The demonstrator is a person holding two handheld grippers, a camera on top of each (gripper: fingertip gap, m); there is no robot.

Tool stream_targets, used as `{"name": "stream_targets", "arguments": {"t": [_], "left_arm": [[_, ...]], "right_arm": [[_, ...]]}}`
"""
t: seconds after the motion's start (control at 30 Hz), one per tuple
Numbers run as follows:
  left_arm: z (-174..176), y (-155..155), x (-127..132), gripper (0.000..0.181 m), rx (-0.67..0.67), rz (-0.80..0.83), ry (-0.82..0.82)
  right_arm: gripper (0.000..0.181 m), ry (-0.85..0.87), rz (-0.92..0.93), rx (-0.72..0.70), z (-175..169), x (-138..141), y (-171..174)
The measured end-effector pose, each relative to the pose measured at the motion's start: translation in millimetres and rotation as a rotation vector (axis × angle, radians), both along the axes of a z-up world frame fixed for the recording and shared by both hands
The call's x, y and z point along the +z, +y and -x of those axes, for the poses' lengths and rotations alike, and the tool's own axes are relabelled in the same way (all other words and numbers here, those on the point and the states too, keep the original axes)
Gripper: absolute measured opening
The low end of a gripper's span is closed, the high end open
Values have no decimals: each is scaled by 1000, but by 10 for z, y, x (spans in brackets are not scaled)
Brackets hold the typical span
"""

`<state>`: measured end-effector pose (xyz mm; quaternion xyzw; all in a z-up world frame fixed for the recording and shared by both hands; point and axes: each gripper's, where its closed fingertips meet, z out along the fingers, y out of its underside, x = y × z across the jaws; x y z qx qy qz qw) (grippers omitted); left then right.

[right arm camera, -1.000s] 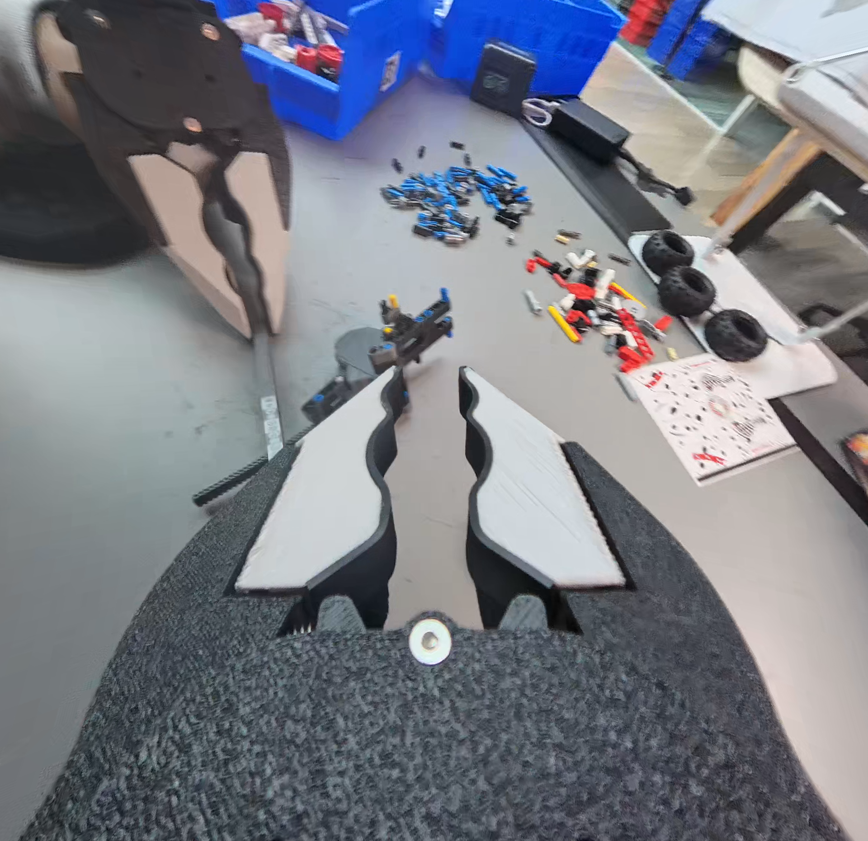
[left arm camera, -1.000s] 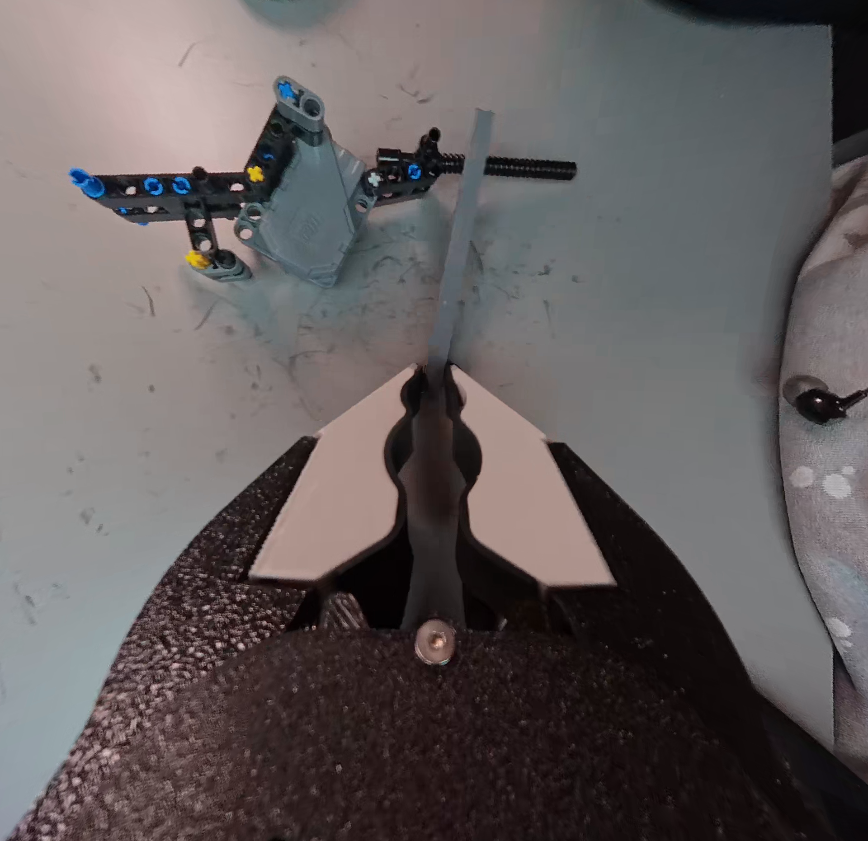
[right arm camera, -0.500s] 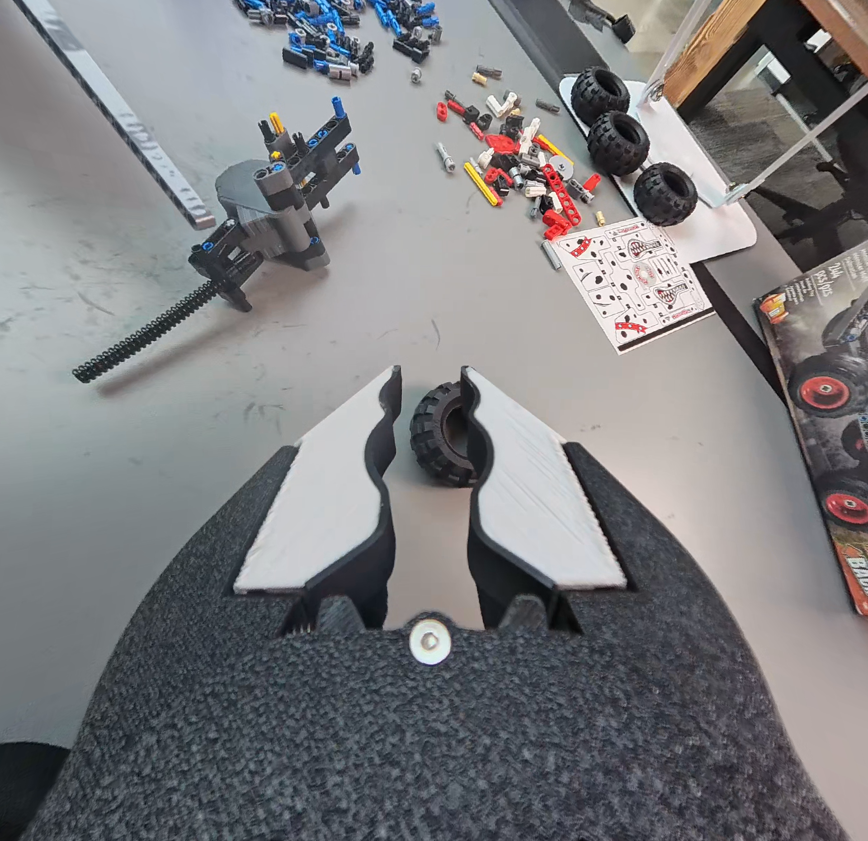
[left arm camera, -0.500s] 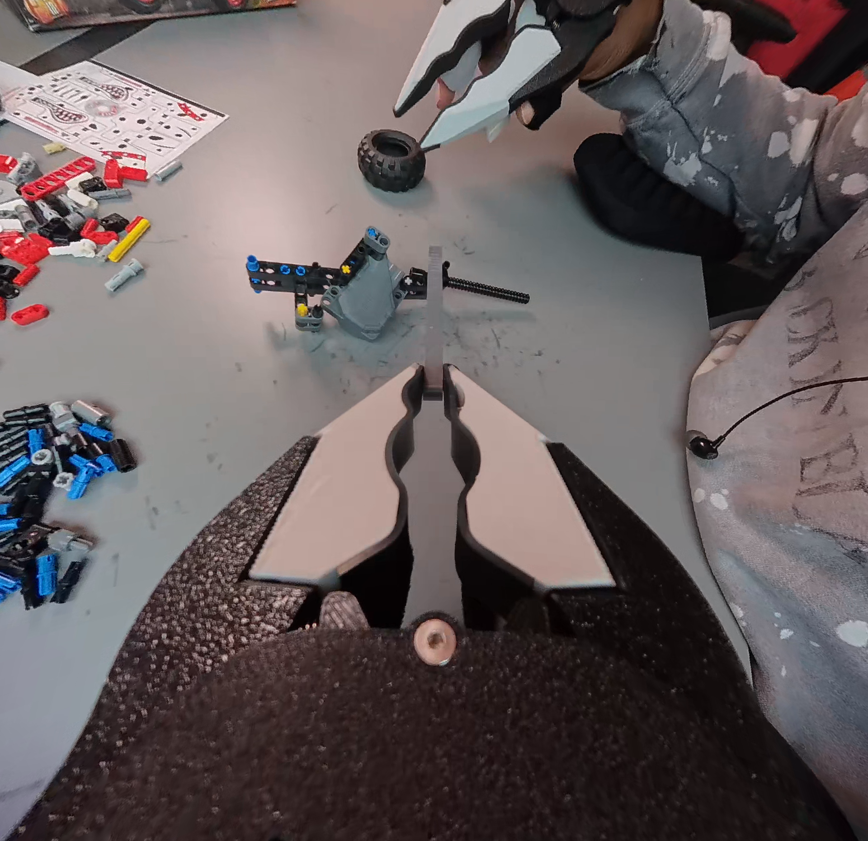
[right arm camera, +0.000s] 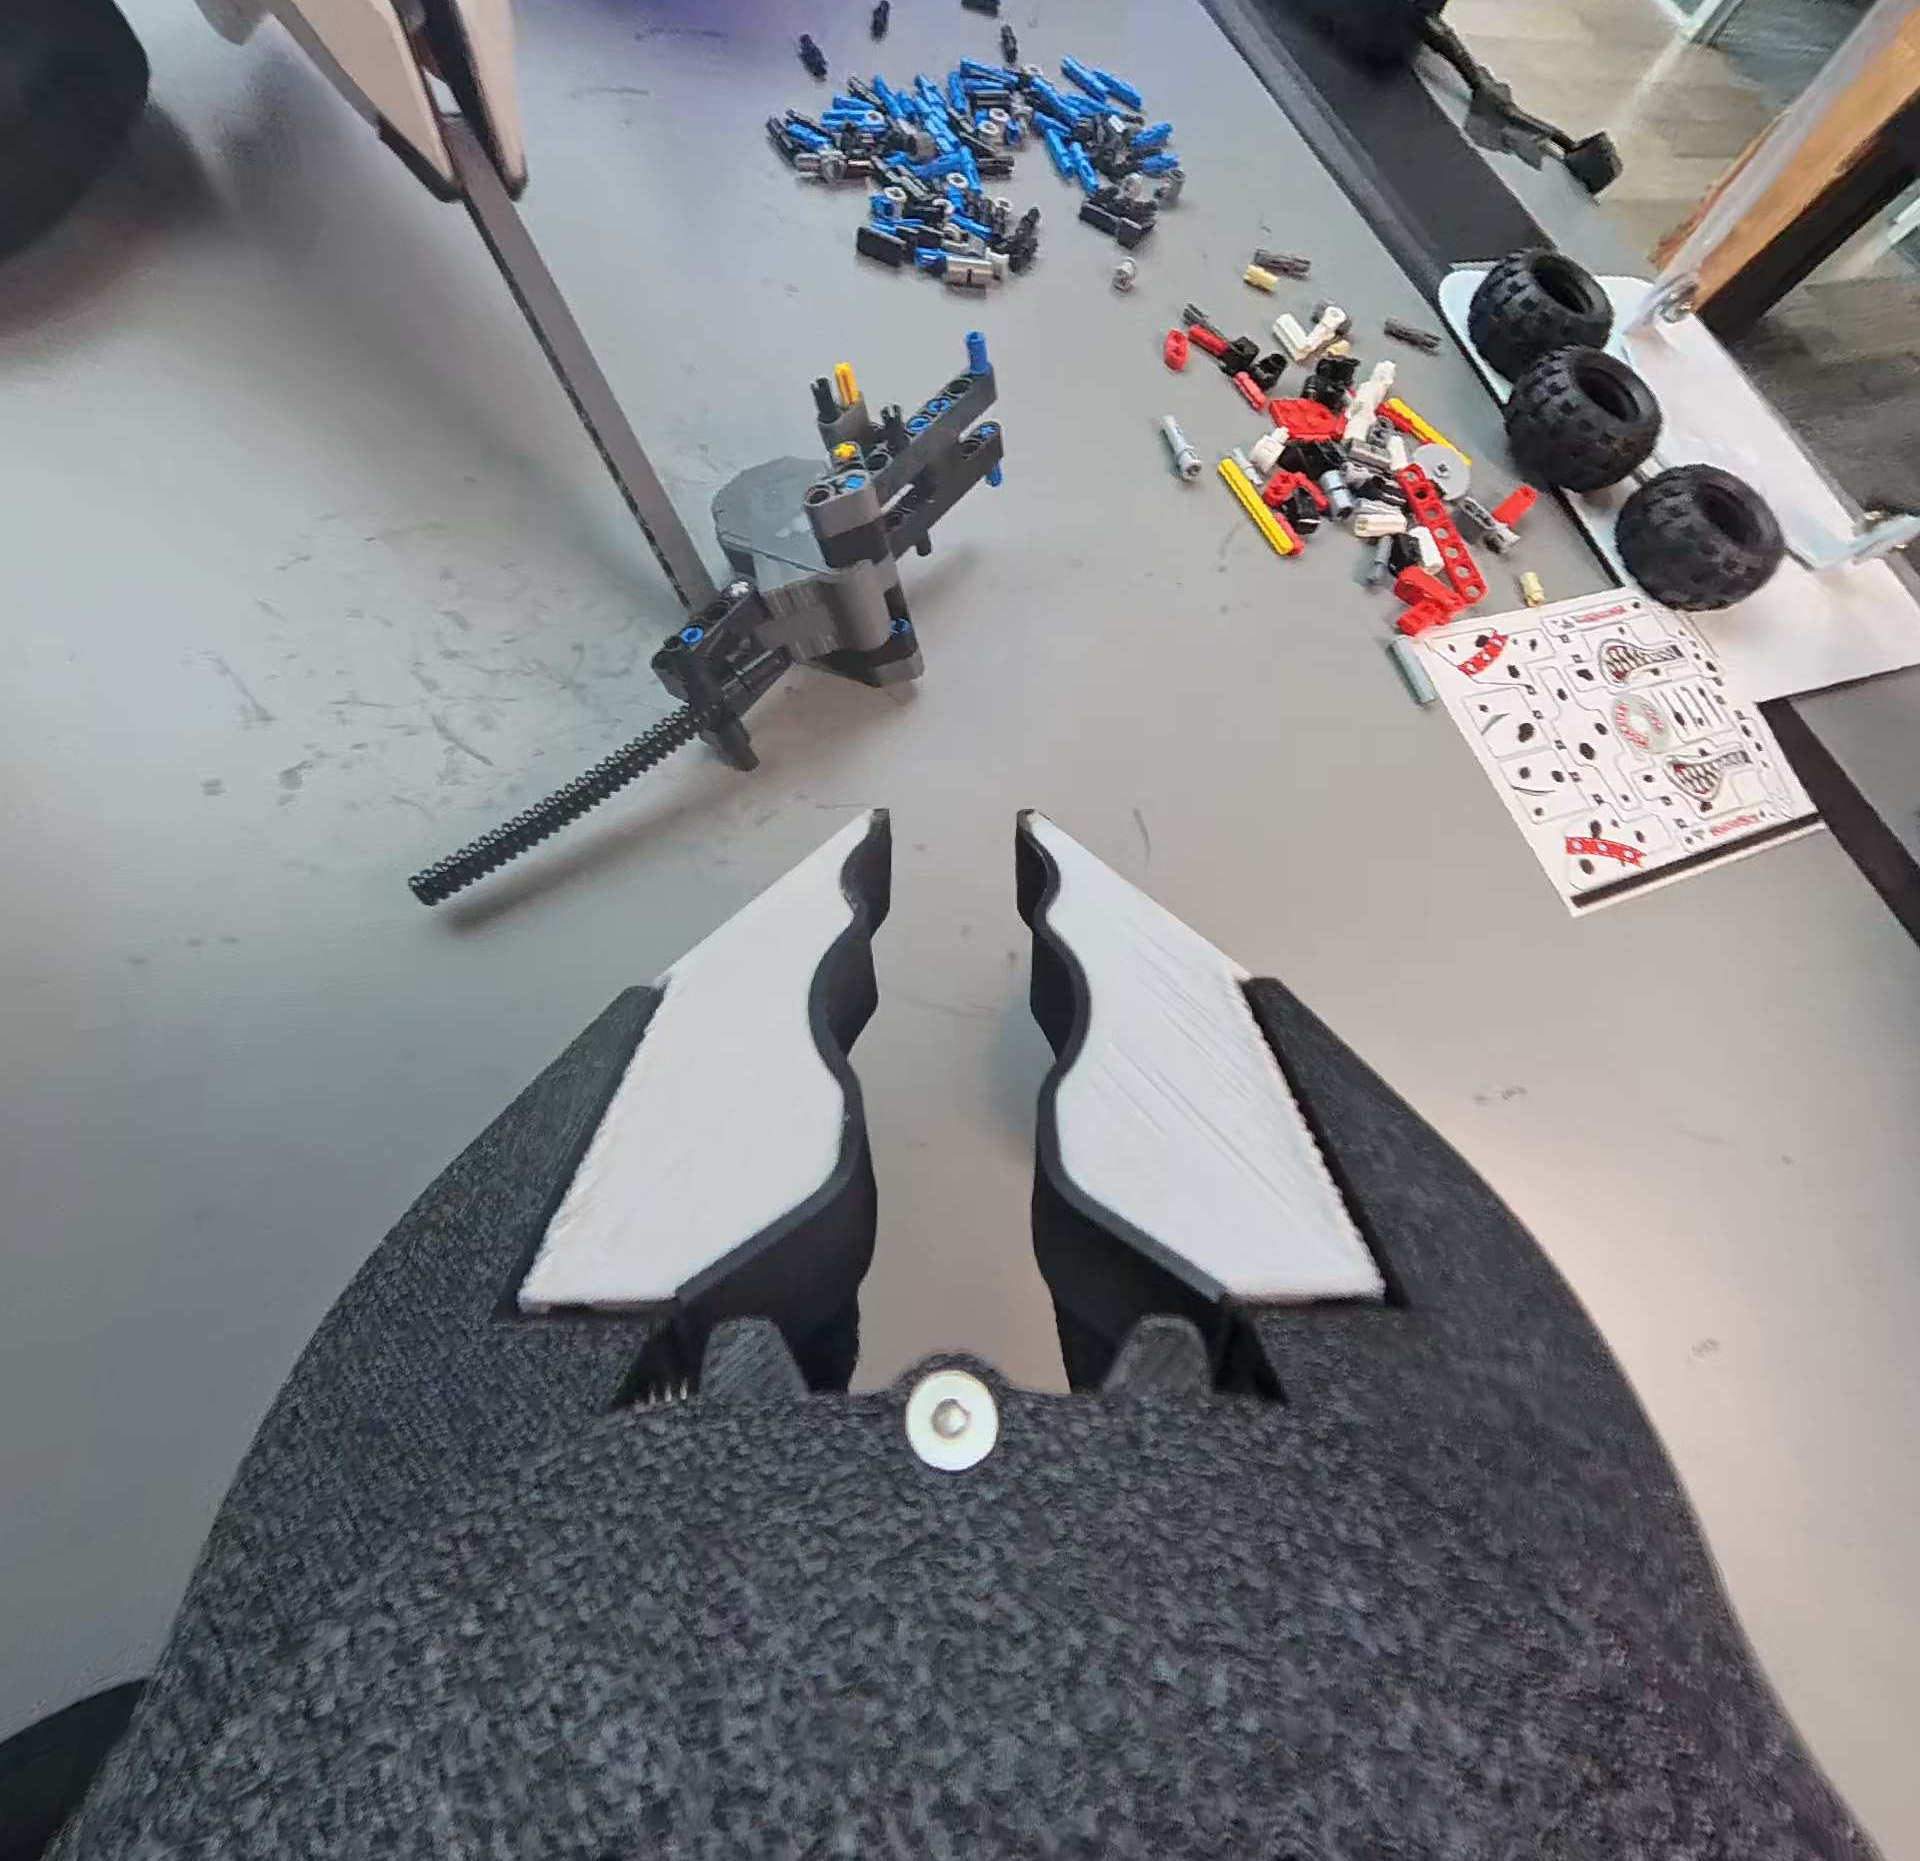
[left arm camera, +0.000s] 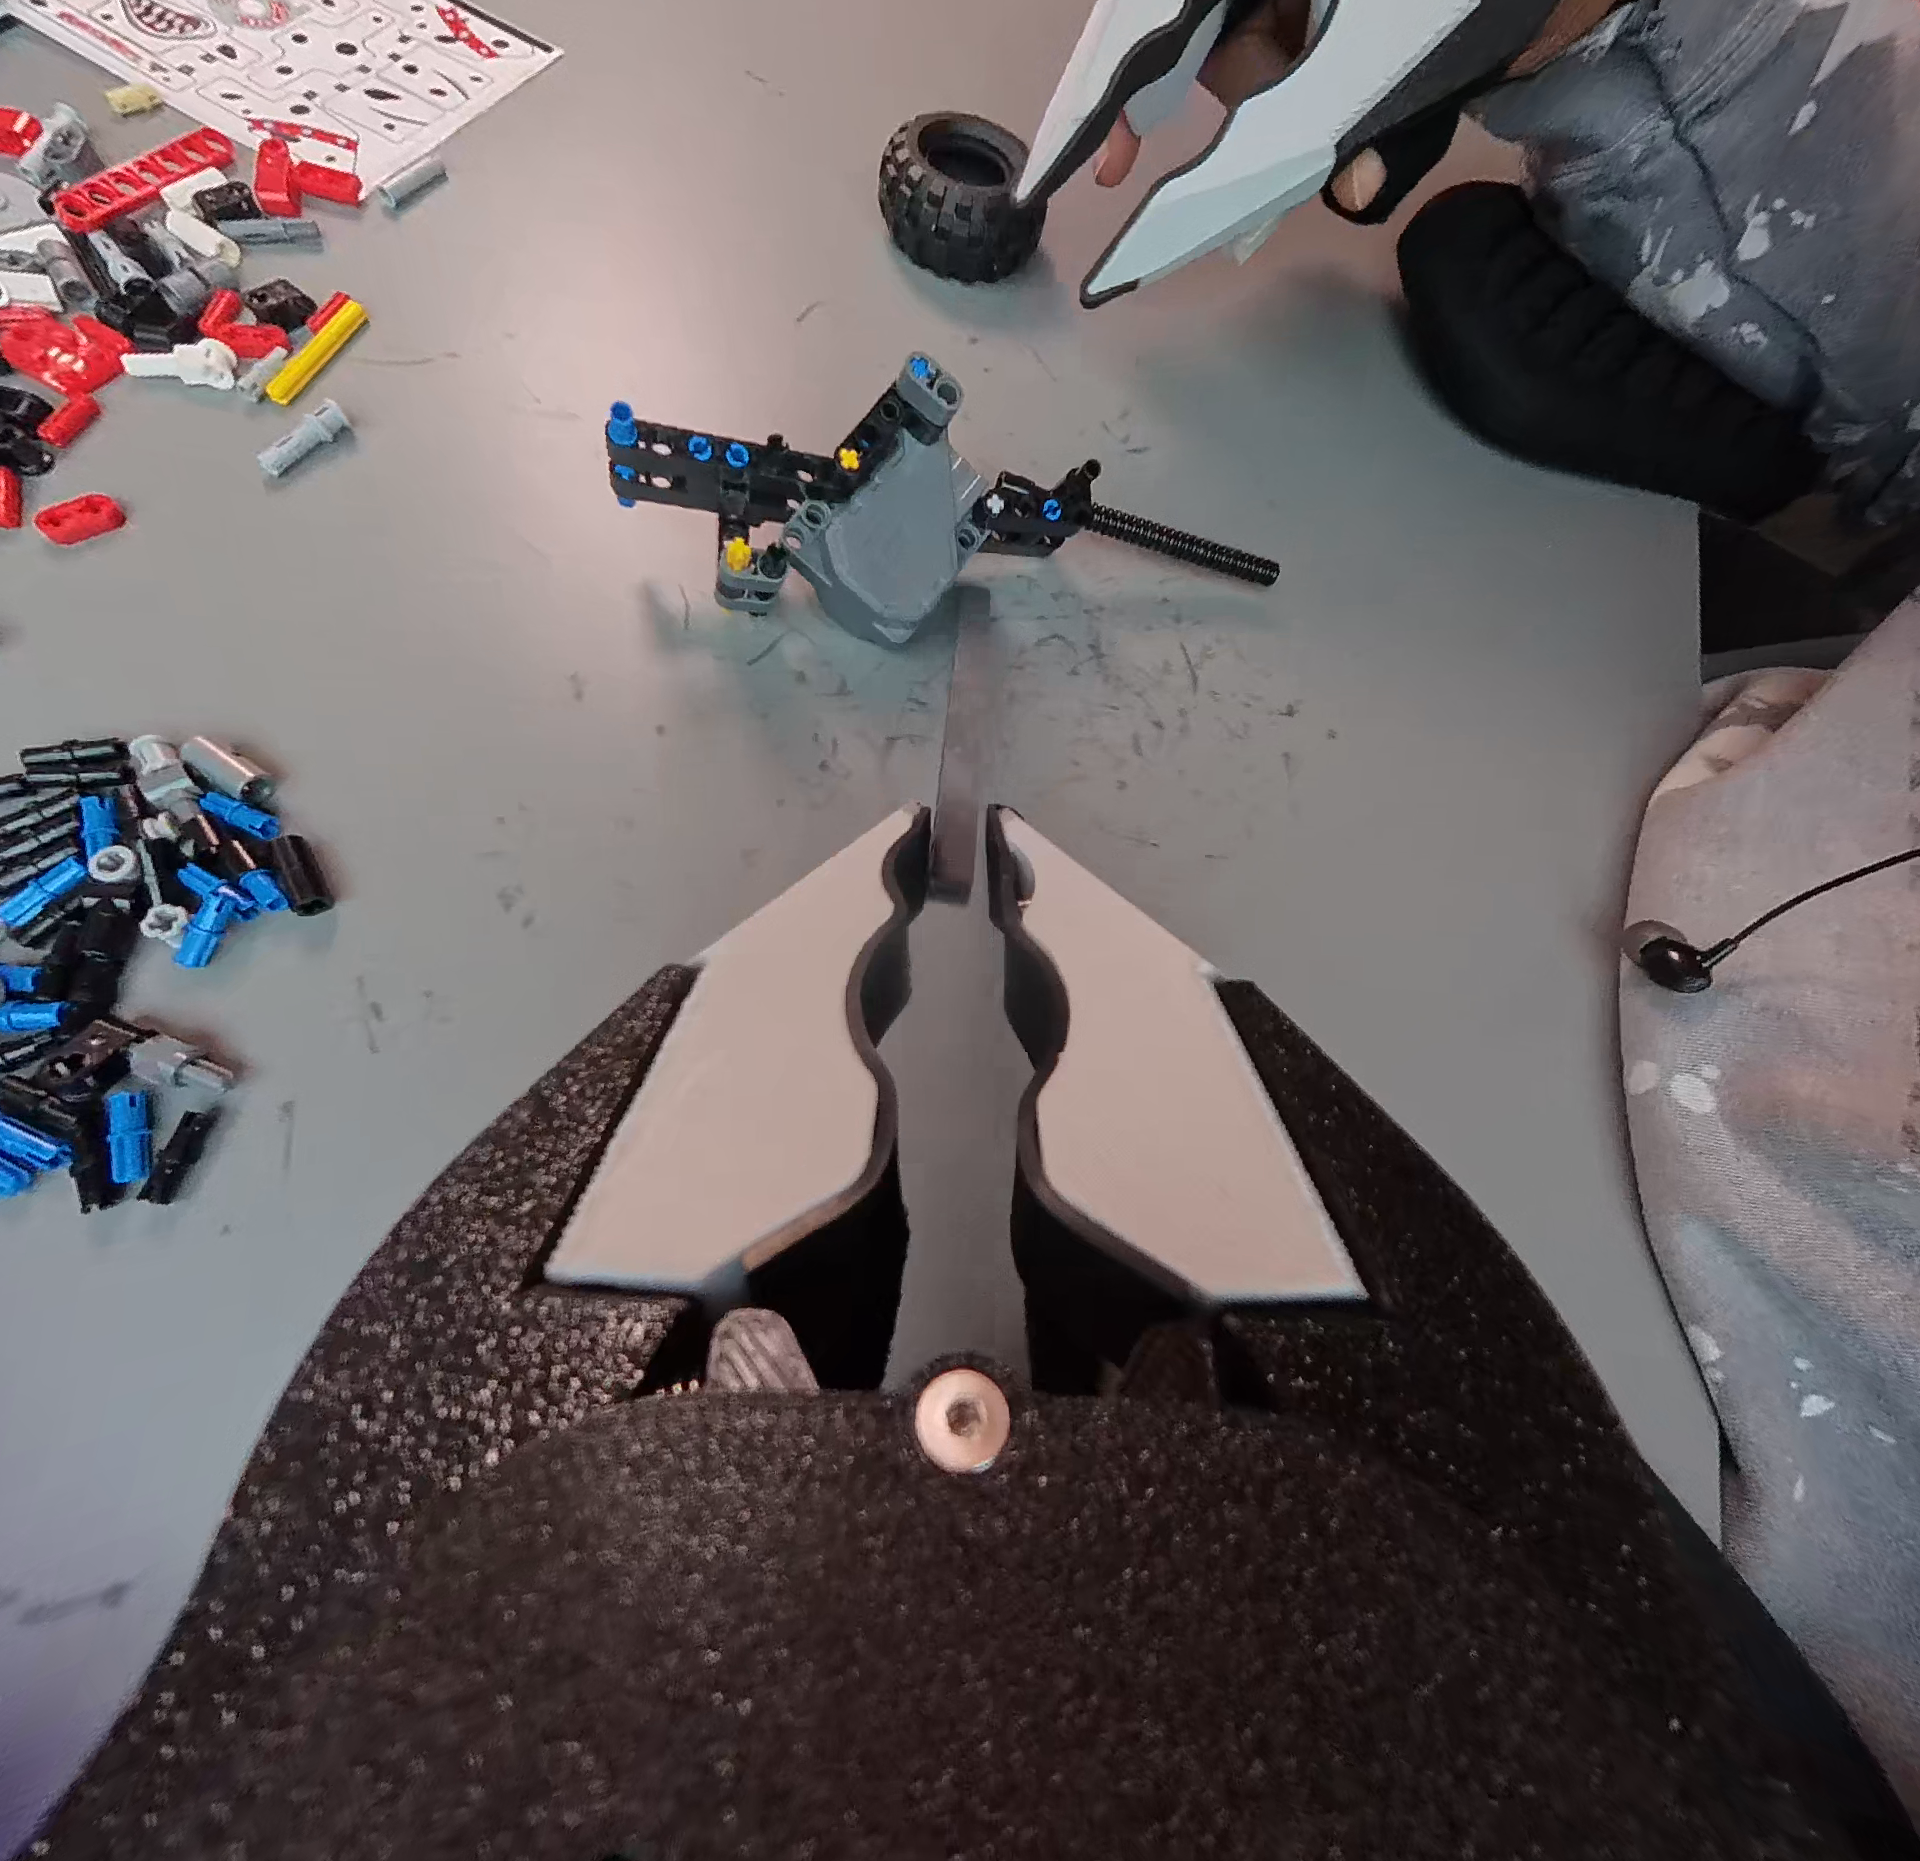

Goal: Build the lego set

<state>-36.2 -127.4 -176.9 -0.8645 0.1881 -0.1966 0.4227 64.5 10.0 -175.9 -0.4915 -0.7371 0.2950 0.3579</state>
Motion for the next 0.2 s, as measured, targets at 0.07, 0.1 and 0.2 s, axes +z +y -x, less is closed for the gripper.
{"name": "stream_targets", "arguments": {"t": [0.07, 0.1, 0.2], "left_arm": [[7, 24, -44, 25, 13, 13, 11], [4, 44, -24, 29, 22, 5, -3], [25, 127, 83, 39, 71, -35, -65]], "right_arm": [[24, -16, -4, 27, 22, -51, -87], [24, -24, -7, 37, 28, -75, -117], [24, -30, -9, 41, 43, -99, -139]]}}
